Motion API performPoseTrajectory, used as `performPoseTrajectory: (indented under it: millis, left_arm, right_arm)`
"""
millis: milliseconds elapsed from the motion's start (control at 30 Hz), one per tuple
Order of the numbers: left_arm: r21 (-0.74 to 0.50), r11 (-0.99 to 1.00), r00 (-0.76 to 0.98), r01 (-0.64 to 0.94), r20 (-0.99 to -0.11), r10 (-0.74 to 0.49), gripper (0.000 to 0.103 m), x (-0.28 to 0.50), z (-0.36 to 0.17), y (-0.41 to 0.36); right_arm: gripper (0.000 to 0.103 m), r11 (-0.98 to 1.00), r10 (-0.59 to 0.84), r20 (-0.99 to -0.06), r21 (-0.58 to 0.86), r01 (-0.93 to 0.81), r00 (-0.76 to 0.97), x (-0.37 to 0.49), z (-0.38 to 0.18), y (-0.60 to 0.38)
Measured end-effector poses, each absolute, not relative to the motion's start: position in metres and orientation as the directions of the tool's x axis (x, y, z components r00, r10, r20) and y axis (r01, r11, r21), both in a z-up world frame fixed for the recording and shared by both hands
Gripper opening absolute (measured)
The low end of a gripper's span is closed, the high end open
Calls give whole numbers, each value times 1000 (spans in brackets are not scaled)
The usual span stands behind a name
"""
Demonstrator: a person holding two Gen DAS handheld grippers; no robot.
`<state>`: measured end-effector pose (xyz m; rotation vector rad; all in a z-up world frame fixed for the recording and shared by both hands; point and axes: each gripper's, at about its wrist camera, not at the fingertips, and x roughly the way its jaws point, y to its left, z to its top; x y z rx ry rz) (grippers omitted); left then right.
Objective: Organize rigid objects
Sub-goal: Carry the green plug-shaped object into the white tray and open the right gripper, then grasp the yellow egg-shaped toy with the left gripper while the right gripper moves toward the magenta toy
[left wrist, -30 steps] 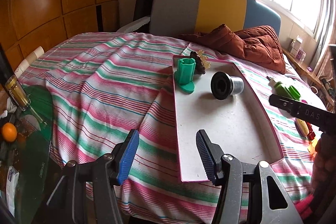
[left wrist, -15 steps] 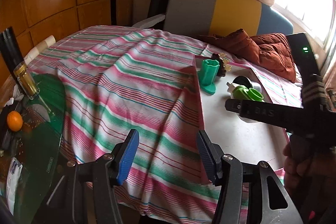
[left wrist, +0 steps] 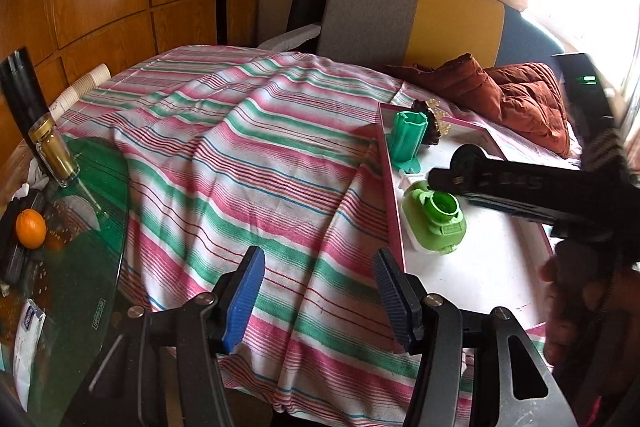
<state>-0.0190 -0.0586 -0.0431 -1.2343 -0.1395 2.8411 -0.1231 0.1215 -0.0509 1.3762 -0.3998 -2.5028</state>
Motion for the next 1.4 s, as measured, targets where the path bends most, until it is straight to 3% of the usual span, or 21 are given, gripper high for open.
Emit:
performPoseTrajectory:
  millis: [367, 867, 1100, 1167, 1300, 1400]
  left_arm:
    - [-83, -995, -692, -50, -716, 94, 58, -17, -36, -42]
    - [-62, -988, -700, -139, -700, 142, 58, -14, -24, -8]
    - [-54, -975, -696, -217, -692, 193, 58, -12, -17, 21]
    - [-48, -966, -692, -253, -690, 215, 58, -11, -14, 34]
    - [-35, -946, -676, -323, -691, 256, 58, -10, -11, 62]
    - [-43, -927, -660, -373, -690, 297, 58, -9, -7, 86]
  right_arm:
    - [60, -974, -207, -725, 217, 68, -657, -57, -10, 180]
    - [60, -945, 91, -743, 146, -293, -663, 23, 6, 361]
    - [61, -792, 174, -731, 295, -535, -660, 72, -1, 461]
    - [62, -741, 122, -689, 415, -527, -714, 83, -1, 475]
    - [63, -713, 66, -625, 516, -476, -777, 91, -1, 476]
    - [64, -721, 63, -621, 513, -466, -781, 88, 1, 472]
